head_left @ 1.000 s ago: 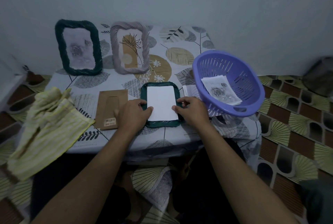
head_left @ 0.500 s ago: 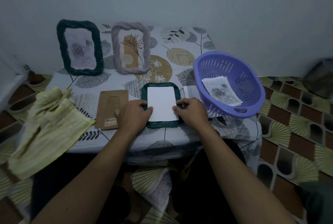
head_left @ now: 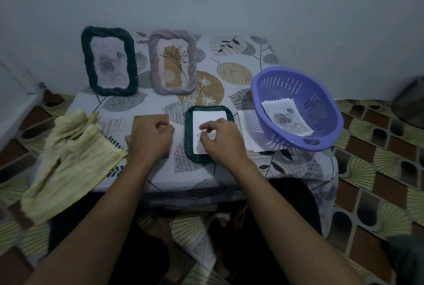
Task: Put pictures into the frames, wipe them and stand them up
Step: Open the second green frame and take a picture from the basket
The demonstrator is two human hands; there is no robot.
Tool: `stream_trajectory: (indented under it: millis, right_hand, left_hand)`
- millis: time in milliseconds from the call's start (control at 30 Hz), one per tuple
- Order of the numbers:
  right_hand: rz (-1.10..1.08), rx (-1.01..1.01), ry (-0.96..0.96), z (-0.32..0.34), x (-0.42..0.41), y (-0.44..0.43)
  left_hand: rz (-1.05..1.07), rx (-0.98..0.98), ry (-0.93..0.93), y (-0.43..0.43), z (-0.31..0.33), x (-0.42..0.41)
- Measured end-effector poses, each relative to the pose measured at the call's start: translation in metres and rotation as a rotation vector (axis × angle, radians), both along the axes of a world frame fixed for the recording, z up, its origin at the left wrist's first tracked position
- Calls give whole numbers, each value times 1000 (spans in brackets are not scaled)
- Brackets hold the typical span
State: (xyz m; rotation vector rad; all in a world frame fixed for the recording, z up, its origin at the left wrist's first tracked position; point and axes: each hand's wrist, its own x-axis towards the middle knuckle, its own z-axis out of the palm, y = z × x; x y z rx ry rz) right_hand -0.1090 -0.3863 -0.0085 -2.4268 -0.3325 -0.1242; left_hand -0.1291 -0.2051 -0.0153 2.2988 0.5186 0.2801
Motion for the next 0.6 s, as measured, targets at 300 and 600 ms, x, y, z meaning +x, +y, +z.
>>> stream_trajectory:
  millis: [300,600]
  right_hand:
    - [220,-405,-12,-3,-19,66]
    - [238,-433,36,-6,-17,77]
  left_hand:
    - [166,259,318,55,-10,-21]
    - [243,-90,270,66,-8,-21]
